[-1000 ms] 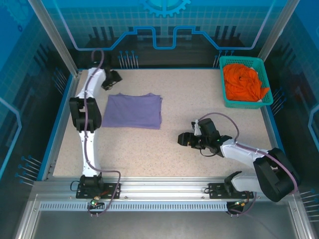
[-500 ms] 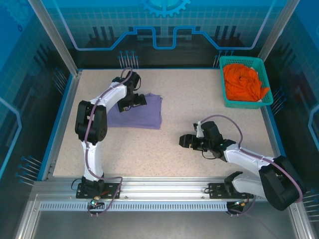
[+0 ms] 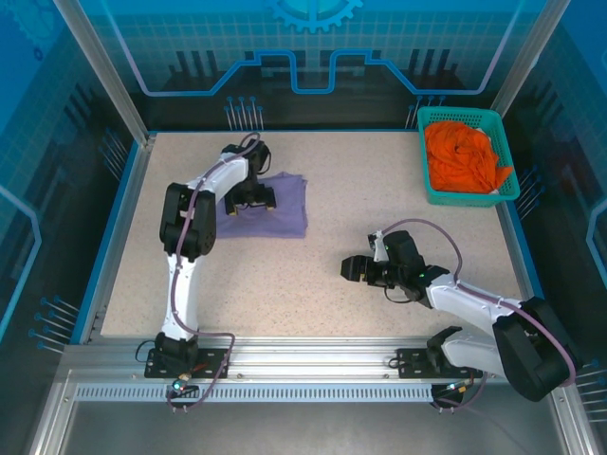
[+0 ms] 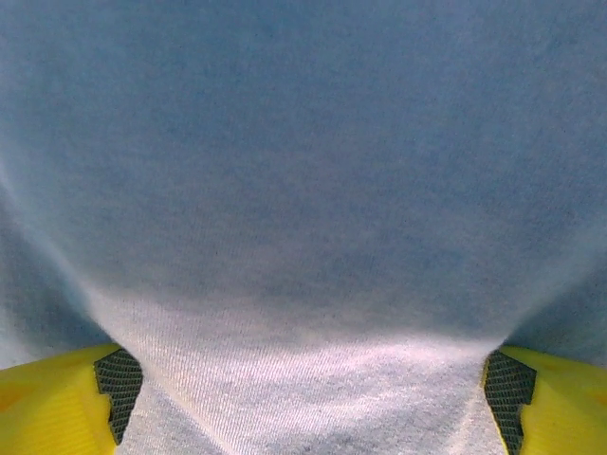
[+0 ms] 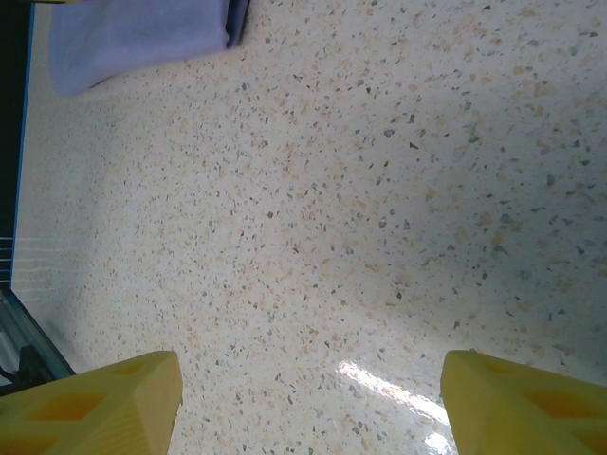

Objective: Fold and stack the t-shirts

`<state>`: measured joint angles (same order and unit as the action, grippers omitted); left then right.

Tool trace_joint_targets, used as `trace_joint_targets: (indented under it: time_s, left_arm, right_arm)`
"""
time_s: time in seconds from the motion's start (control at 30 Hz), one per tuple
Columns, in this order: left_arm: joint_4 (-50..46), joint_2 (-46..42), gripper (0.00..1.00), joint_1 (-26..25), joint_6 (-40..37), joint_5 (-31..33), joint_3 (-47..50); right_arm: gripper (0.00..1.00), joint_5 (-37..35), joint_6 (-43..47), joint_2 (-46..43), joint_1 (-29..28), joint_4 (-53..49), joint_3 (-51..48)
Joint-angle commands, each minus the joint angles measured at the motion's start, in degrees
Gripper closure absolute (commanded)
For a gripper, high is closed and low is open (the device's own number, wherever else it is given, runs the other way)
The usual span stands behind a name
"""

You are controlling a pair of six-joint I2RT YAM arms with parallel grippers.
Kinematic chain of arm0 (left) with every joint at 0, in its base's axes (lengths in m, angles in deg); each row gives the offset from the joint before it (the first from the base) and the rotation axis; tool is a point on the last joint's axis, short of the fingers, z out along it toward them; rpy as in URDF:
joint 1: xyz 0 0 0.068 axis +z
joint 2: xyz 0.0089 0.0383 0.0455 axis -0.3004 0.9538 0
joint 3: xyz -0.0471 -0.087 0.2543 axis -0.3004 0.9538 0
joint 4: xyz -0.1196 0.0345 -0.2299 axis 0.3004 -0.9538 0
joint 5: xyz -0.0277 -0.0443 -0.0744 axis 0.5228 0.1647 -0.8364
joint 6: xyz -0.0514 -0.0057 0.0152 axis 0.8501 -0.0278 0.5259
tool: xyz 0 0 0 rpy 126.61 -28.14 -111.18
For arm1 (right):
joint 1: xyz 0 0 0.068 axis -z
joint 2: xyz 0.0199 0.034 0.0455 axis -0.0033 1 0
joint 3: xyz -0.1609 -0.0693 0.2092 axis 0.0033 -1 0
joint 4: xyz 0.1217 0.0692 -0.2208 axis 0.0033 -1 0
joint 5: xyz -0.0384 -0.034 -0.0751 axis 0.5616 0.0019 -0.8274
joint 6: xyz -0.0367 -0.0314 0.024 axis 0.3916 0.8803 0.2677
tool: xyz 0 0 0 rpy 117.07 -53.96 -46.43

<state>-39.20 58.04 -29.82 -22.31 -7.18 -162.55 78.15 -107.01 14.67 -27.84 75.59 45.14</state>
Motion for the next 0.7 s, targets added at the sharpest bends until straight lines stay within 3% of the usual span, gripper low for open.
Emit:
trace_joint_targets:
  time_s: [0.0,0.27,0.43,0.67]
  left_arm:
    - [-4.95,4.24,0.06,3.45,-1.60,3.23,-4.91]
    - [-13.66,14.13,0.06,8.17,-6.63,8.80,-25.16]
    - [-15.12,18.57,0.06,12.51,-8.10,10.57,-32.15]
    - [-16.20,19.58,0.02,14.97,-7.10,7.30,-39.20]
  right_arm:
    - [0.26,0.89,0.53,-0.71,0.97,0.65,-0.40]
    - [0.26,1.10,0.38,-0.10,1.25,1.07,-0.60]
    - [0.26,1.11,0.11,0.92,1.40,1.37,-0.26]
    - [0.26,0.90,0.09,4.09,1.40,0.69,2.03]
